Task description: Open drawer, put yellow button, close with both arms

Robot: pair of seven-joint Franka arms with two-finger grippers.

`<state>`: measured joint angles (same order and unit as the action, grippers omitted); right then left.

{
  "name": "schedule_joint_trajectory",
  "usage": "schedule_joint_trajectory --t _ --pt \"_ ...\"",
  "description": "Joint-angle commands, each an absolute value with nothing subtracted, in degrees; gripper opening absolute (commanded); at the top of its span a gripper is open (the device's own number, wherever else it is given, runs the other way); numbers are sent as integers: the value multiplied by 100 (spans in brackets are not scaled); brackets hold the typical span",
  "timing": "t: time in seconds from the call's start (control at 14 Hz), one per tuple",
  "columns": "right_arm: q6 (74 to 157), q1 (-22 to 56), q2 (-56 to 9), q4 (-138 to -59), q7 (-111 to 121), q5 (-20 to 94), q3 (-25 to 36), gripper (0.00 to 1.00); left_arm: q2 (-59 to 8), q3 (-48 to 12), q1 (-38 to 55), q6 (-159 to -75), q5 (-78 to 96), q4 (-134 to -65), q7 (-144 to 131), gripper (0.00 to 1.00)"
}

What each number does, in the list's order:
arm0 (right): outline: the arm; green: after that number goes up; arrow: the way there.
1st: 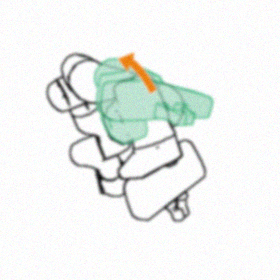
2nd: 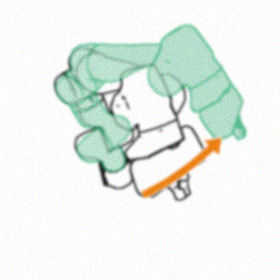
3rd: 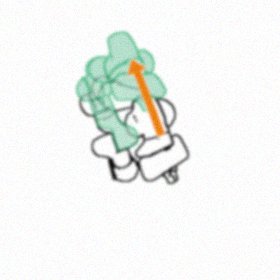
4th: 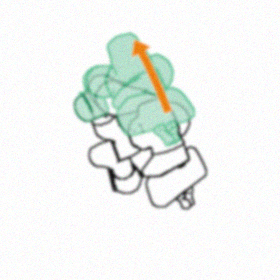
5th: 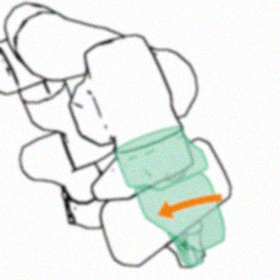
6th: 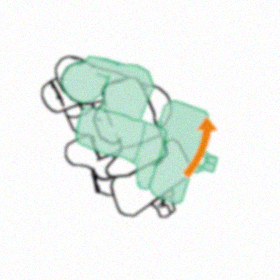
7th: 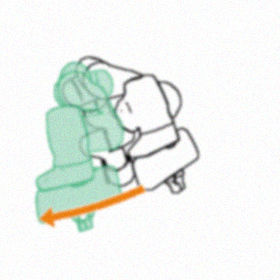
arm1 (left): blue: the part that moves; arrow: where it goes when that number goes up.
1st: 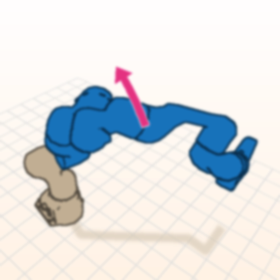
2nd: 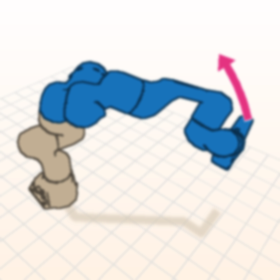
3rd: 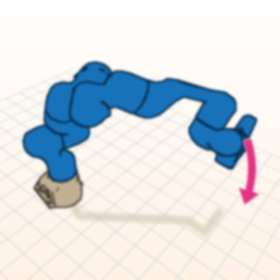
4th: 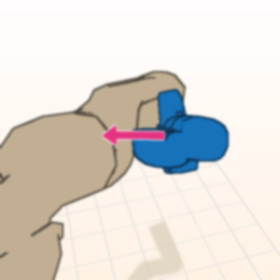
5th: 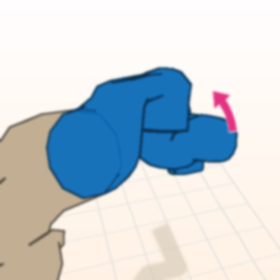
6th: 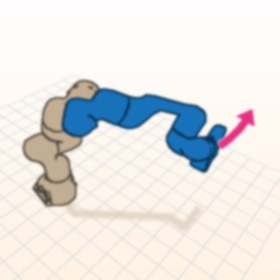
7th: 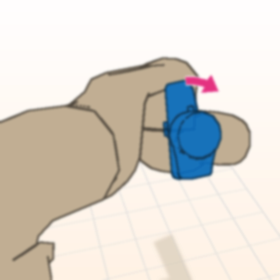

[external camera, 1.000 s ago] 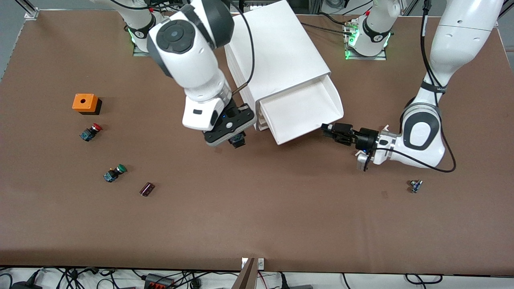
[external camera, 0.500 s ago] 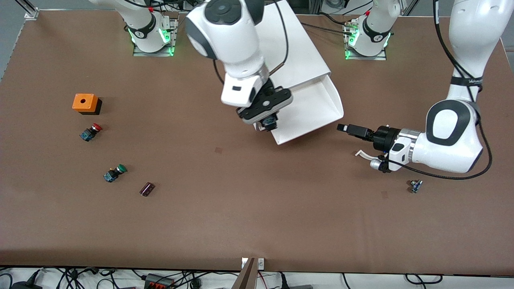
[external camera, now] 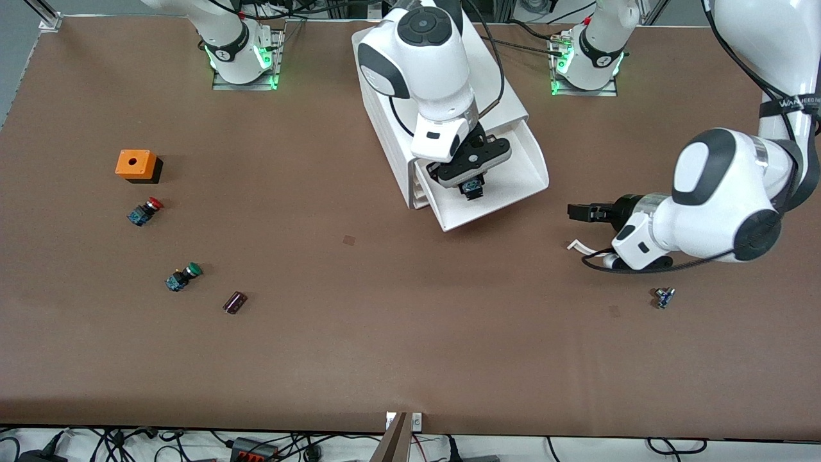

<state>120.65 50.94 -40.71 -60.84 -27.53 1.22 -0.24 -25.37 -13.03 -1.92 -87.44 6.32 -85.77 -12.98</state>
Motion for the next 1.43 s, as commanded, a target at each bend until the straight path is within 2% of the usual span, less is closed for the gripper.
schedule_joint_trajectory --t 0.0,0.29,0.71,0.79,0.86,0.93,1.36 --pt "11988 5247 -4262 -5845 -2935 62 -9 0 -2531 -1266 -26 -8666 132 -8054 -1459 100" --pt "11630 5309 -4324 -5862 -2936 53 0 0 -2917 -1195 -114 -8710 167 -7568 -1406 100" --pt "11741 5326 -4421 -5853 -2936 44 9 0 -2909 -1213 -53 -9007 167 -7628 -1477 100" --pt "11794 5326 -4421 -5854 -2927 44 17 17 -2900 -1222 -61 -9035 167 -7646 -1477 100" --pt "11838 5326 -4421 -5854 -2918 35 18 87 -2900 -1222 -62 -9044 167 -7638 -1477 100" --pt "11848 5326 -4430 -5854 -2927 35 35 100 -2900 -1239 -53 -9053 167 -7638 -1477 100" --pt "11699 5291 -4351 -5819 -2944 44 88 100 -2892 -1274 0 -9105 176 -7655 -2080 100"
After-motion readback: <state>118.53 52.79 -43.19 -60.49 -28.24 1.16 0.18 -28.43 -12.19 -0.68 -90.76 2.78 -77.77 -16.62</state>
